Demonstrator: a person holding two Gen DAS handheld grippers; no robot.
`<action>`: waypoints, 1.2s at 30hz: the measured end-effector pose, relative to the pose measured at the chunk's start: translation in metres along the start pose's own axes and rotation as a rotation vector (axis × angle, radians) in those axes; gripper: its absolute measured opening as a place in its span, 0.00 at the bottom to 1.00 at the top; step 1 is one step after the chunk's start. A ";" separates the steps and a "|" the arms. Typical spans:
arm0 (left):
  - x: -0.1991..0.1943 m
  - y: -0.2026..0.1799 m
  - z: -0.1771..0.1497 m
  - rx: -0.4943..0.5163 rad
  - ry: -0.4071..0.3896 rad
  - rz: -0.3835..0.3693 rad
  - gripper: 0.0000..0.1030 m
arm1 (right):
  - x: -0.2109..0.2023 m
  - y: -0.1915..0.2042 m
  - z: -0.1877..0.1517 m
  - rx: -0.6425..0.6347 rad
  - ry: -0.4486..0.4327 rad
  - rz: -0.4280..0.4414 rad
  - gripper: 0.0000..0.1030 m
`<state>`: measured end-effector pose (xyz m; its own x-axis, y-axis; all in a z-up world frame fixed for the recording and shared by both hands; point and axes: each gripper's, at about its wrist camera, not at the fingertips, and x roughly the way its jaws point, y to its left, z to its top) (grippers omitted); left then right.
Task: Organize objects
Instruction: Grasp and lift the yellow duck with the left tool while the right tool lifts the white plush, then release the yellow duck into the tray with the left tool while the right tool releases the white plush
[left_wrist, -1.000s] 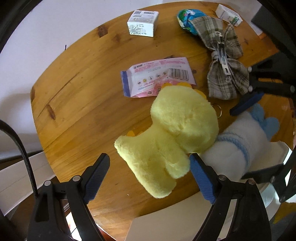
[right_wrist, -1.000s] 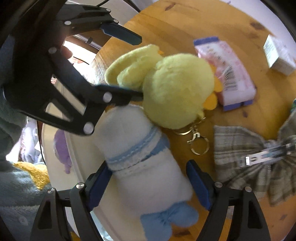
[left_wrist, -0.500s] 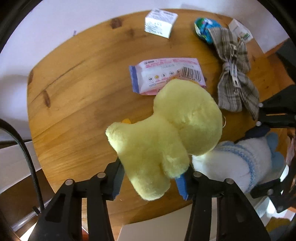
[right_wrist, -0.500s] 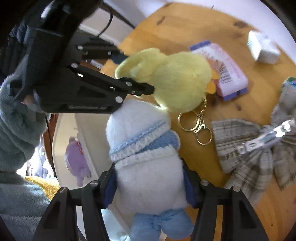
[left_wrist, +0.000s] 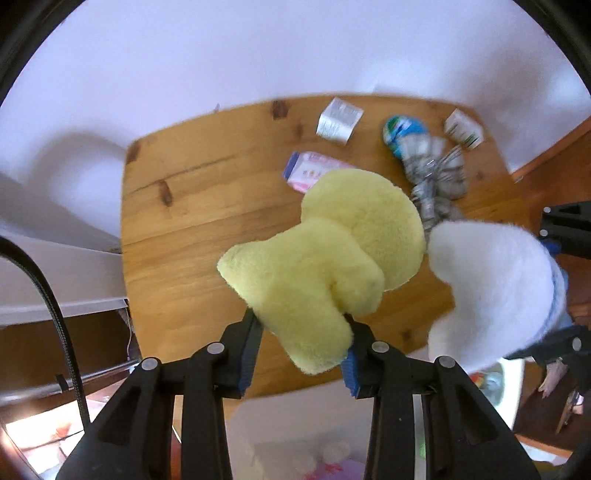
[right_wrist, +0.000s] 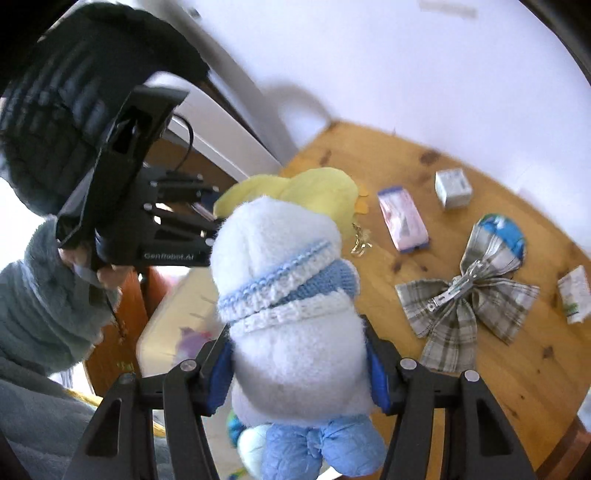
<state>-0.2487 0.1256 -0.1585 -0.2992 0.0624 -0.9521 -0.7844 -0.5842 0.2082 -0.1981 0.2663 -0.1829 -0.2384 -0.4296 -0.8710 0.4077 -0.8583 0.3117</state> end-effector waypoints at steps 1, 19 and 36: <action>-0.008 -0.001 -0.005 -0.001 -0.022 -0.012 0.39 | -0.001 0.013 -0.006 0.013 -0.024 -0.009 0.58; -0.204 -0.025 -0.114 -0.201 -0.340 0.086 0.40 | -0.135 0.183 -0.076 0.322 -0.412 -0.344 0.59; -0.234 -0.040 -0.206 -0.322 -0.379 0.122 0.40 | -0.135 0.245 -0.114 0.604 -0.498 -0.415 0.59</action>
<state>-0.0355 -0.0326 0.0094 -0.6007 0.2323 -0.7650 -0.5421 -0.8216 0.1762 0.0338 0.1461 -0.0323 -0.6773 -0.0018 -0.7357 -0.2983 -0.9135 0.2768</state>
